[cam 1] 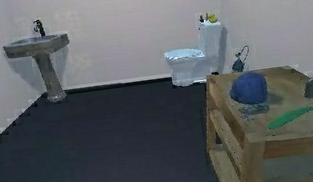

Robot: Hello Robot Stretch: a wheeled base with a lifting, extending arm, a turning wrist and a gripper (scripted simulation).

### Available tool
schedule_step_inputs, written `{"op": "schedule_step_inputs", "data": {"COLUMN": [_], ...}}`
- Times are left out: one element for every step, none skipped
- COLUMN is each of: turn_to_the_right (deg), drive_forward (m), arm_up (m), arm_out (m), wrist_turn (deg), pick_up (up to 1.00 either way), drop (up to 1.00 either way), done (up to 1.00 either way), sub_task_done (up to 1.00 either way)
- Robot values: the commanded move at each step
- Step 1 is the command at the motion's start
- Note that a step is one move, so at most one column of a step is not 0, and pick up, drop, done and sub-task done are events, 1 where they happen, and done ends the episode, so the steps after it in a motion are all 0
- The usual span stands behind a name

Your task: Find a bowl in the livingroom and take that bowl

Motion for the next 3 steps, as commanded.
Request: {"op": "schedule_step_inputs", "data": {"turn_to_the_right": [0.0,-42.0,0.0], "drive_forward": [0.3,0.0,0.8], "arm_up": [0.0,0.0,0.0], "arm_out": [0.0,0.0,0.0], "wrist_turn": [0.0,0.0,0.0], "pick_up": [0.0,0.0,0.0], "drop": [0.0,0.0,0.0], "done": [0.0,0.0,0.0], "sub_task_done": [0.0,0.0,0.0]}}
